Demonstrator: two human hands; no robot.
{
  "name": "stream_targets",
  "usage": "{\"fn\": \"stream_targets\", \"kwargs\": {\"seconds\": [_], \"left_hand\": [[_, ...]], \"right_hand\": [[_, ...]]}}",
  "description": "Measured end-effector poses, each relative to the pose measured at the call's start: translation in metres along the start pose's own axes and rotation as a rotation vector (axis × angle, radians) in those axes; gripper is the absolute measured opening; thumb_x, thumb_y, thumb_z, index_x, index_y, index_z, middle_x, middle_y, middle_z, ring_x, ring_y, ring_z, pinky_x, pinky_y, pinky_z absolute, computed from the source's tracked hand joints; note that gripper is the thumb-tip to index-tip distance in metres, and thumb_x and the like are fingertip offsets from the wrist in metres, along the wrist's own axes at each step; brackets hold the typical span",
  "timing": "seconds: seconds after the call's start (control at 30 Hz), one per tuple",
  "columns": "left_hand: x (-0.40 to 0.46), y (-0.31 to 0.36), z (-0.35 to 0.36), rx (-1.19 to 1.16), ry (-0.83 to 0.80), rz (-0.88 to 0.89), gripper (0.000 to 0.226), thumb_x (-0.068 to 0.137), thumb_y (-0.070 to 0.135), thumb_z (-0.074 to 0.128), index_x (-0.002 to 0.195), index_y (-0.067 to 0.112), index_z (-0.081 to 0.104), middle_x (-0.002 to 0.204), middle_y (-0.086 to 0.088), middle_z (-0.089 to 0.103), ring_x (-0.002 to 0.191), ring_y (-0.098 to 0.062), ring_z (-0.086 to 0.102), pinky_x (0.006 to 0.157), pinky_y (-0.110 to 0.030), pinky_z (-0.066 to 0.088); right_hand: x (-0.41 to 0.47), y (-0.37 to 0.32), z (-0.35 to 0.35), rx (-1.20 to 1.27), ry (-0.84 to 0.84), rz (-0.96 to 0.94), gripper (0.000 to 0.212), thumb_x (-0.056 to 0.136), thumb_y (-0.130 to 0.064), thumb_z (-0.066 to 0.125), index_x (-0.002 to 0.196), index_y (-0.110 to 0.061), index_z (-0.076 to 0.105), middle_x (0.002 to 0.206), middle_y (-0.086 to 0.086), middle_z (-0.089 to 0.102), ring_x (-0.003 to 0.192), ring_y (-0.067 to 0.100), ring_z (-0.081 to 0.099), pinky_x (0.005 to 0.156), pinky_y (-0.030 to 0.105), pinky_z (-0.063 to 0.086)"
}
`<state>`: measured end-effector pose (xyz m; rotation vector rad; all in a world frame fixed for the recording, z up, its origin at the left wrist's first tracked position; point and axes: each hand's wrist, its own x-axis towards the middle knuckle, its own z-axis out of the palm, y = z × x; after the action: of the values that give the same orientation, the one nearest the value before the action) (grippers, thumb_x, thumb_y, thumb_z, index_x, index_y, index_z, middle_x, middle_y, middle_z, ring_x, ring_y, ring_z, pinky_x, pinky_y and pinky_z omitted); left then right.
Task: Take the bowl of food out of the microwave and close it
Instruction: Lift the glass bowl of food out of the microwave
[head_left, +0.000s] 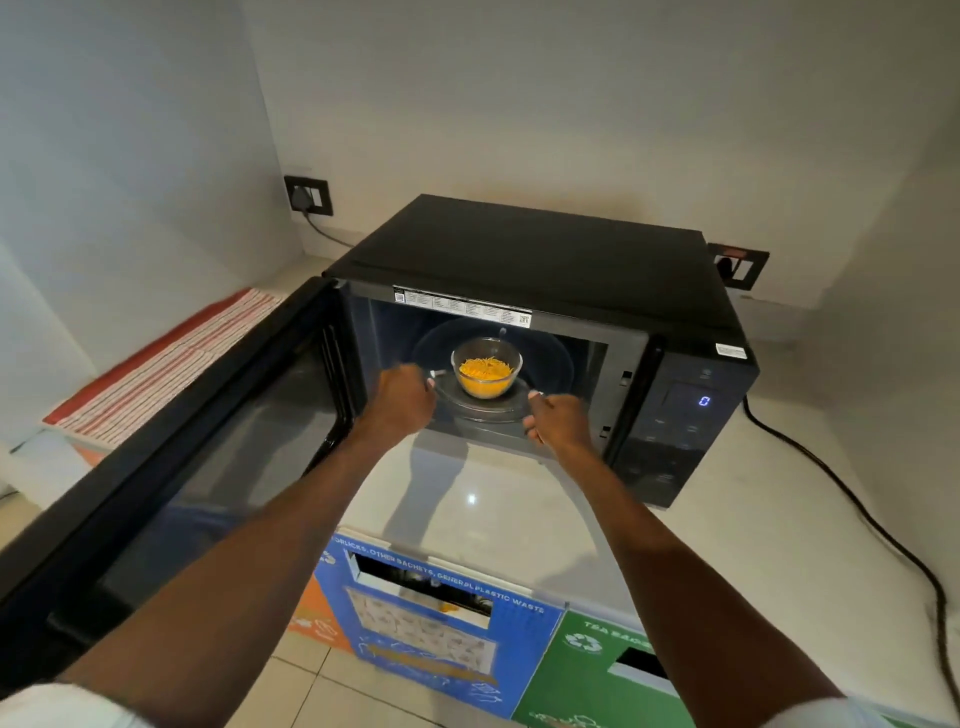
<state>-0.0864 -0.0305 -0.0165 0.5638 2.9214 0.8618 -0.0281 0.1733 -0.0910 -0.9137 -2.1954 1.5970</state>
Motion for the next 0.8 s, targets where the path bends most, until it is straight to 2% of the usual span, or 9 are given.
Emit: {"fn": "stream_targets", "kwargs": {"seconds": [0.1,0.2,0.27,0.37,0.43,0.63,0.73,0.8], "left_hand": [[0.023,-0.006,0.017,-0.07,0.003,-0.027,0.025,0.093,0.011,0.047,0.089,-0.006,0.066,0.097,-0.027,0.069,0.095,-0.042,0.064,0.083,-0.043,0.049],[0.044,-0.009,0.032,-0.165,0.014,-0.09,0.024,0.091,0.007,0.047,0.089,-0.004,0.068,0.094,-0.025,0.07,0.093,-0.041,0.064,0.081,-0.042,0.049],[0.052,-0.005,0.037,-0.24,0.007,-0.123,0.024,0.091,0.004,0.046,0.097,-0.003,0.068,0.1,-0.024,0.069,0.099,-0.04,0.063,0.081,-0.039,0.048],[0.064,0.004,0.041,-0.312,-0.019,-0.145,0.033,0.094,0.007,0.046,0.123,0.0,0.062,0.122,-0.021,0.064,0.116,-0.039,0.057,0.093,-0.039,0.046],[0.076,0.008,0.047,-0.332,-0.03,-0.144,0.037,0.095,0.009,0.046,0.13,0.002,0.058,0.13,-0.02,0.062,0.121,-0.037,0.055,0.098,-0.038,0.044],[0.096,0.01,0.063,-0.374,-0.041,-0.155,0.028,0.095,0.012,0.045,0.113,0.004,0.064,0.12,-0.019,0.066,0.11,-0.036,0.059,0.089,-0.038,0.047],[0.101,0.004,0.071,-0.463,-0.04,-0.167,0.023,0.095,0.011,0.047,0.105,0.014,0.067,0.119,-0.019,0.067,0.113,-0.035,0.06,0.087,-0.036,0.046],[0.107,-0.006,0.08,-0.54,-0.047,-0.209,0.023,0.092,0.012,0.05,0.097,0.006,0.072,0.105,-0.02,0.072,0.105,-0.038,0.065,0.083,-0.043,0.053]], "right_hand": [[0.014,-0.002,0.005,0.036,0.001,0.012,0.042,0.095,-0.033,0.05,0.059,-0.013,0.055,0.058,0.012,0.06,0.041,0.019,0.05,0.044,0.024,0.039],[0.025,-0.006,0.008,-0.024,-0.025,-0.004,0.039,0.096,-0.035,0.049,0.066,-0.012,0.058,0.065,0.014,0.066,0.045,0.02,0.054,0.05,0.03,0.044],[0.03,-0.01,0.01,-0.039,-0.035,-0.007,0.036,0.097,-0.032,0.048,0.073,-0.009,0.06,0.068,0.014,0.068,0.046,0.02,0.056,0.051,0.031,0.045],[0.04,-0.015,0.012,-0.034,-0.064,-0.028,0.033,0.099,-0.027,0.046,0.087,0.0,0.062,0.069,0.017,0.065,0.046,0.018,0.051,0.047,0.029,0.042],[0.049,-0.017,0.014,-0.038,-0.066,-0.023,0.036,0.1,-0.027,0.045,0.094,0.004,0.062,0.065,0.013,0.063,0.046,0.018,0.05,0.045,0.028,0.041],[0.074,-0.024,0.03,-0.142,-0.071,-0.012,0.044,0.097,-0.037,0.046,0.1,0.005,0.06,0.068,0.014,0.068,0.037,0.014,0.051,0.036,0.019,0.04],[0.079,-0.021,0.04,-0.187,-0.071,-0.001,0.041,0.097,-0.032,0.046,0.103,0.007,0.058,0.066,0.015,0.068,0.034,0.013,0.05,0.033,0.018,0.037],[0.08,-0.022,0.042,-0.222,-0.073,0.011,0.034,0.098,-0.025,0.044,0.105,0.006,0.056,0.064,0.013,0.066,0.035,0.013,0.05,0.034,0.018,0.037]]}}
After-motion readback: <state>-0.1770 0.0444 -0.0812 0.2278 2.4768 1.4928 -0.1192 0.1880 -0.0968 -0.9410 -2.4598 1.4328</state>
